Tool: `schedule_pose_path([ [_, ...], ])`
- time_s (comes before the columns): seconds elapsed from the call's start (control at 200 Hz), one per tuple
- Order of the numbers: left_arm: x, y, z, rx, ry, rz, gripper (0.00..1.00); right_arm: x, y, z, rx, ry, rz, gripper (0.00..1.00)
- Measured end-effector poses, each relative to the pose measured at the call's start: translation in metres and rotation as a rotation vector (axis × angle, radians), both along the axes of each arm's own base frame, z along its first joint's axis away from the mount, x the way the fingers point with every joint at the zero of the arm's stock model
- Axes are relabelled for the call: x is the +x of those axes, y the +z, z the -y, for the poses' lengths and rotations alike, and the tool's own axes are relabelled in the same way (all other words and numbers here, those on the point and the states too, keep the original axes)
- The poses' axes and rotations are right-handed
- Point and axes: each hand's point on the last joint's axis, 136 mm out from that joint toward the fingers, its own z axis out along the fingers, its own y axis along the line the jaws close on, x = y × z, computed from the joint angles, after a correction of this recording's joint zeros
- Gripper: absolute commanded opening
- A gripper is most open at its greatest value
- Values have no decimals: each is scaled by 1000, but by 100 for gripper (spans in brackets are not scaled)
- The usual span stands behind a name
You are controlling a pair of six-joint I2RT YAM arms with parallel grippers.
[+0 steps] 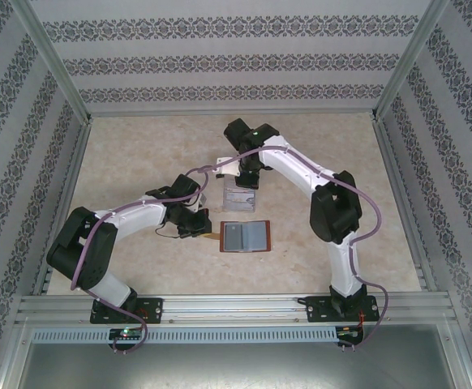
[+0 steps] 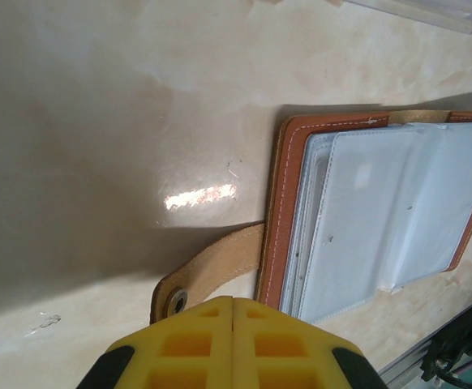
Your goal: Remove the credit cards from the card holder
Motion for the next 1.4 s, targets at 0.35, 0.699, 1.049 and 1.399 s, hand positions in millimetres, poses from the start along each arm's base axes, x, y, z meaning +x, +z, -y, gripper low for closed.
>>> schedule_pose_path([
  [0.35,0,0,0,0,0,0,5,1,-18,-1,-27,12,-82,0],
  [0.699,0,0,0,0,0,0,5,-1,-24,-3,-24,5,-133,14],
  [1.049,0,0,0,0,0,0,5,5,-23,2,-42,-27,-116,18],
  [1.399,5,6,2,-6,-1,10,5,19,-14,8,-34,-114,-55,20],
])
